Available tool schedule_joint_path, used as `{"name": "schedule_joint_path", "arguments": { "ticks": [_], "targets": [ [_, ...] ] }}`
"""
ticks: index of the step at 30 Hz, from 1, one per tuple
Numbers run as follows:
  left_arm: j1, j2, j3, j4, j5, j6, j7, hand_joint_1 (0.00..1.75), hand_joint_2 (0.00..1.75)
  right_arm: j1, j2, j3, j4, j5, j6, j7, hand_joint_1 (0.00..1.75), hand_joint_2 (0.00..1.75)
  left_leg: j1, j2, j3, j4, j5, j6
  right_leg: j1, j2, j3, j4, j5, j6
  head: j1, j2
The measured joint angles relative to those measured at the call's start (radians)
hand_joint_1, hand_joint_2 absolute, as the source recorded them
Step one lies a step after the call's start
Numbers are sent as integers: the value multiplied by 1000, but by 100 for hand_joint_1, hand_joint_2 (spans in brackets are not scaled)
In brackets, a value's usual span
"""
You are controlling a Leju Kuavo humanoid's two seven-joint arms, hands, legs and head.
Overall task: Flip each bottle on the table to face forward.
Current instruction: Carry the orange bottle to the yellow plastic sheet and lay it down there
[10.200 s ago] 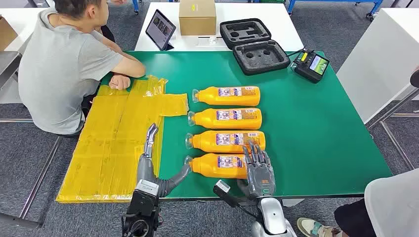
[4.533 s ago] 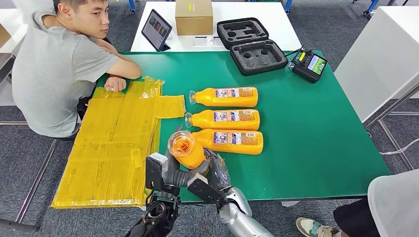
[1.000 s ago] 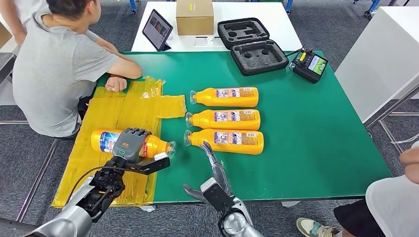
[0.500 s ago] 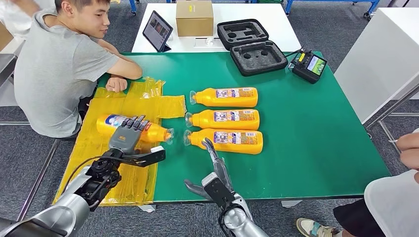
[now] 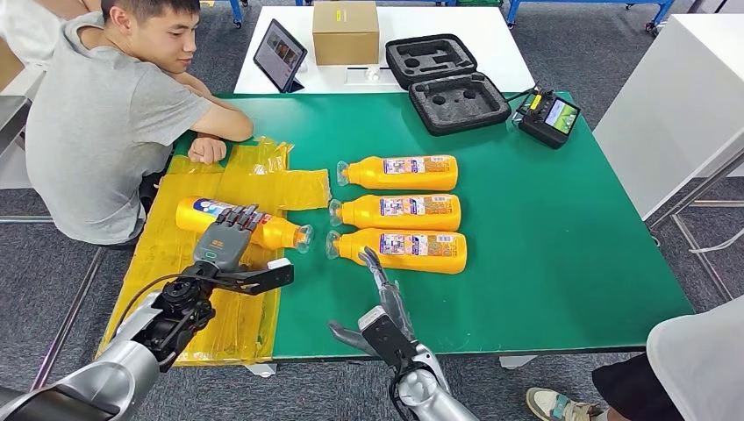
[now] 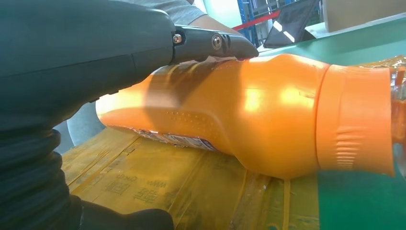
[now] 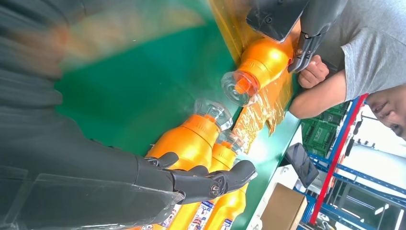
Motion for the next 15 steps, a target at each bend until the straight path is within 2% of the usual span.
{"name": "schedule_joint_path", "arguments": {
  "ticks": [4,12,15],
  "targets": [
    [0,0,1,0,-2,8,-9,0,175,0,0,-1,1,0,-2,0,0,175,0,0,0,0,0,0,0,0,0,0,0,0,0,0],
    [57,-1,0,-73,-17,106,-41,0,175,3,-5,-1,1,3,-24,0,0,175,0,0,0,0,0,0,0,0,-1,0,0,0,0,0],
    [95,-1,0,-137,-13,112,-47,0,44,8,-7,-1,1,3,-30,0,0,175,0,0,-2,0,0,0,0,0,-2,0,0,0,0,0]
  ]
}}
